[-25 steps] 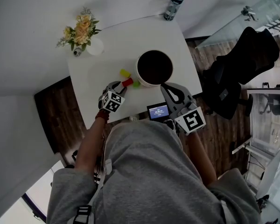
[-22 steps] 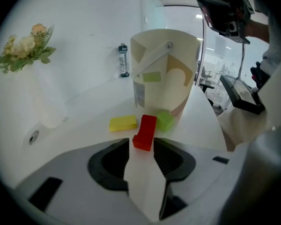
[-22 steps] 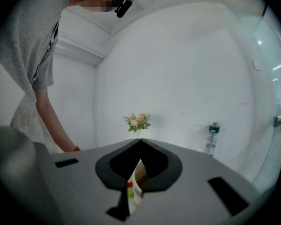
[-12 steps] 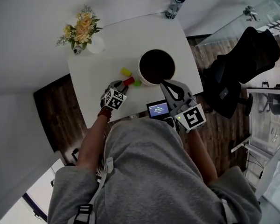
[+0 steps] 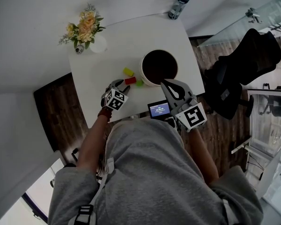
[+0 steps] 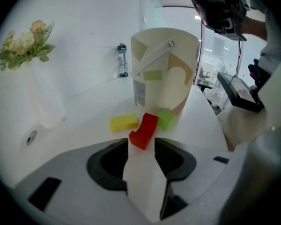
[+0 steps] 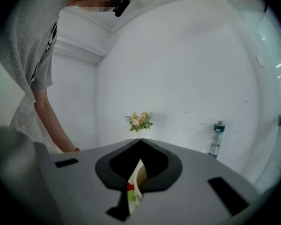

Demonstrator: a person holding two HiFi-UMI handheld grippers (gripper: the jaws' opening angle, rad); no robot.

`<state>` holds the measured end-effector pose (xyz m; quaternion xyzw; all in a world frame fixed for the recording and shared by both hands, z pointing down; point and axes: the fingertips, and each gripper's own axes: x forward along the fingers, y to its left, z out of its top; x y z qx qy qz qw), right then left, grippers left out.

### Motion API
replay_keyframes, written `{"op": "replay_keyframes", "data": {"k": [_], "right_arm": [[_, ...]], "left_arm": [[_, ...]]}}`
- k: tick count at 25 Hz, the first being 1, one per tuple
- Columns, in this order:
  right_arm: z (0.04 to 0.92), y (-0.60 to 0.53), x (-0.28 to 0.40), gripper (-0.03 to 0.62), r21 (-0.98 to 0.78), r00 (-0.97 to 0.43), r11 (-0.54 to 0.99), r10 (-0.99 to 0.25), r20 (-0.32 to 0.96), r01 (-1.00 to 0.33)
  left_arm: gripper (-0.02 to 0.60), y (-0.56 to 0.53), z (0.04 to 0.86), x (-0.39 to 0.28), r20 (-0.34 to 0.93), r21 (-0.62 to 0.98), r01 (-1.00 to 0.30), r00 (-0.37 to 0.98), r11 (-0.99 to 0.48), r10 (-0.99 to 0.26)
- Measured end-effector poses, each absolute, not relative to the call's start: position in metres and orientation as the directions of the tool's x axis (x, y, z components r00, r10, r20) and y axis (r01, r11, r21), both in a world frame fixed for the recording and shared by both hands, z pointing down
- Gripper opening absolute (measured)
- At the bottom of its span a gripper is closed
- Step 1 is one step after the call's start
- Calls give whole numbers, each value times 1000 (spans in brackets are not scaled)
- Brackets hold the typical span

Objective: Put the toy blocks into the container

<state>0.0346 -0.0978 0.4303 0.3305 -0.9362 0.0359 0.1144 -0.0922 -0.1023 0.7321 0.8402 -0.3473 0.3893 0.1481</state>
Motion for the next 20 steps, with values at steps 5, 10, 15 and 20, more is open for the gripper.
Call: {"op": "replay_keyframes", "data": {"k": [5, 10, 15, 20], "right_arm": [[430, -94, 36, 3, 9, -753, 774, -617, 229, -633], [433, -86, 41, 3, 9, -743, 767, -623, 245, -641], [439, -82, 51, 3, -5, -732, 757, -629, 261, -653], [442, -76, 51, 3, -8, -733, 759, -626, 268, -651]], "left_arm": [[179, -109, 729, -91, 744, -21, -704, 463, -709, -482], [179, -110, 734, -91, 754, -21, -703, 456, -711, -473], [146, -107, 735, -85, 760, -44, -695, 444, -718, -476], [144, -101, 731, -82, 751, -56, -686, 450, -725, -484]]}}
